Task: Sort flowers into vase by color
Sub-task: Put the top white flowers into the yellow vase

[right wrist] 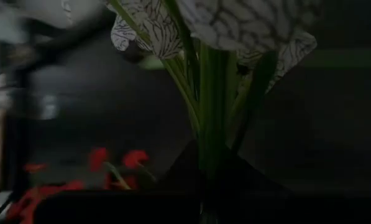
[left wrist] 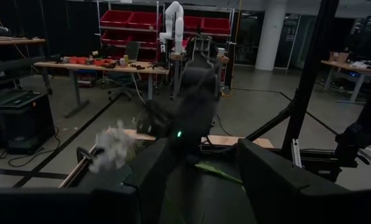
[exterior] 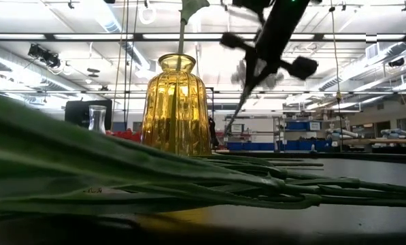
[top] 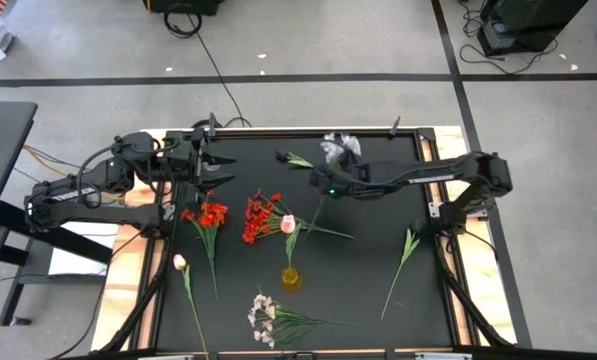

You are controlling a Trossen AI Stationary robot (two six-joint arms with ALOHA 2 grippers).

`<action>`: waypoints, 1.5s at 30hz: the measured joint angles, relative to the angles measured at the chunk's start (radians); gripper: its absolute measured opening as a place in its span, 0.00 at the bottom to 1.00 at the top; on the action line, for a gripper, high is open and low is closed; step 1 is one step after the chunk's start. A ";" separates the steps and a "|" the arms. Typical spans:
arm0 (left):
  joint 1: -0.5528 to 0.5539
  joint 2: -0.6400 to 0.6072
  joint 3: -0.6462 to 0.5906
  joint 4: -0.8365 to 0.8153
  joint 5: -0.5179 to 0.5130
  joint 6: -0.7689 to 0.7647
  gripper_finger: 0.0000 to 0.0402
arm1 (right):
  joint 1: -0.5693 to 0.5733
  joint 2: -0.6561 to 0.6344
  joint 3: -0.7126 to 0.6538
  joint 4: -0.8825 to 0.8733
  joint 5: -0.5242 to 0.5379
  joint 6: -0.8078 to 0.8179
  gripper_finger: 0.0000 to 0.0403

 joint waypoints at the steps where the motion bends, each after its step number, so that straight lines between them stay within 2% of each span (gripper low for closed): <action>1: 0.000 0.000 0.000 0.000 0.000 0.000 0.49 | 0.007 -0.020 0.000 0.010 0.029 -0.065 0.07; 8: 0.000 0.000 0.000 0.000 0.000 0.000 0.49 | 0.075 -0.161 0.001 0.069 0.115 -0.560 0.06; 10: 0.000 0.000 0.000 0.000 0.000 0.000 0.49 | 0.092 -0.190 0.002 0.047 0.067 -0.714 0.06; 12: 0.000 0.000 0.000 0.000 0.000 0.000 0.49 | 0.096 -0.204 0.002 0.007 -0.057 -0.812 0.06; 14: 0.000 0.000 0.000 0.000 0.000 0.000 0.49 | 0.095 -0.204 0.002 -0.012 -0.198 -0.860 0.07; 16: 0.000 0.000 0.000 0.000 0.000 0.000 0.49 | 0.100 -0.203 0.002 0.000 -0.254 -0.887 0.07; 18: 0.000 0.000 0.000 0.000 0.000 0.000 0.49 | 0.126 -0.208 0.001 0.025 -0.230 -0.956 0.07; 22: 0.000 0.000 0.000 0.000 0.000 0.000 0.49 | 0.193 -0.235 0.001 0.111 -0.118 -1.090 0.06; 29: 0.000 0.000 0.000 0.000 0.000 0.000 0.49 | 0.306 -0.303 0.001 0.333 -0.117 -1.323 0.05; 33: 0.000 0.000 0.000 0.000 0.000 0.000 0.49 | 0.346 -0.291 0.001 0.518 -0.240 -1.433 0.05; 39: 0.000 0.000 0.000 0.000 0.000 0.000 0.49 | 0.369 -0.172 0.001 0.755 -0.478 -1.471 0.05; 45: 0.000 0.000 0.000 0.000 0.000 0.000 0.49 | 0.404 -0.056 0.001 0.944 -0.554 -1.574 0.05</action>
